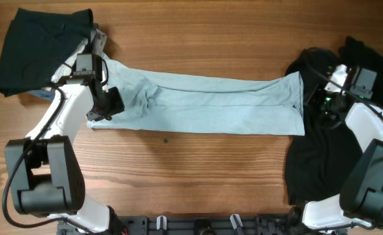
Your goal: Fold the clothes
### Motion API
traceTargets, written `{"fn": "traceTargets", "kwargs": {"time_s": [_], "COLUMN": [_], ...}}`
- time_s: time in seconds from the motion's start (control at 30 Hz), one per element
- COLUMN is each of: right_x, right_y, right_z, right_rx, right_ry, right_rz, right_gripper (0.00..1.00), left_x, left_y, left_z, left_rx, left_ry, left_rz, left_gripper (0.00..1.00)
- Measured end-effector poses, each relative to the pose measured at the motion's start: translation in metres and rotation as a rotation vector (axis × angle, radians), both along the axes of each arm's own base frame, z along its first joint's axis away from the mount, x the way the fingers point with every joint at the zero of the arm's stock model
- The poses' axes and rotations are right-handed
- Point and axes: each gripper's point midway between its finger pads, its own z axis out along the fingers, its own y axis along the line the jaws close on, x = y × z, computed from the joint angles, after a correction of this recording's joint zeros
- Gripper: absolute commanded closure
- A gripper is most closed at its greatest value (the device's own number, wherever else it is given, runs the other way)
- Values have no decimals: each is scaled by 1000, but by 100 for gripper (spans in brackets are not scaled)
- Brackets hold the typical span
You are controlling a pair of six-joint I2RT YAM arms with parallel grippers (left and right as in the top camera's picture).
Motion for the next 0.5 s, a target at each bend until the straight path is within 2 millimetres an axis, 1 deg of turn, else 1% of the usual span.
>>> {"fn": "traceTargets", "kwargs": {"time_s": [0.03, 0.07, 0.1, 0.13, 0.17, 0.2, 0.3, 0.37, 0.43, 0.47, 0.5], "right_x": [-2, -4, -6, -9, -14, -10, 6, 8, 8, 7, 3], "right_y": [-7, -11, -13, -14, -13, -15, -20, -25, -45, -55, -62], "right_z": [-3, -6, -14, -25, -43, -47, -48, -47, -46, -45, -43], "right_rx": [16, 21, 32, 45, 62, 76, 83, 91, 84, 76, 67], "right_ry": [26, 41, 70, 105, 156, 156, 120, 107, 94, 90, 94], "right_rz": [-82, -116, -156, -182, -203, -214, -201, -207, -234, -241, -233], "right_gripper": [96, 96, 96, 96, 96, 96, 96, 96, 94, 89, 81], "left_x": [1, 1, 1, 1, 1, 2, 1, 1, 1, 1, 1], "left_y": [0, 0, 0, 0, 0, 0, 0, 0, 0, 0, 0], "left_z": [0, 0, 0, 0, 0, 0, 0, 0, 0, 0, 0], "left_rx": [0, 0, 0, 0, 0, 0, 0, 0, 0, 0, 0], "left_ry": [-2, -2, -3, -3, -5, -6, -6, -6, -6, -6, -6], "left_rz": [0, 0, 0, 0, 0, 0, 0, 0, 0, 0, 0], "left_gripper": [56, 56, 56, 56, 56, 56, 56, 56, 56, 56, 56]}}
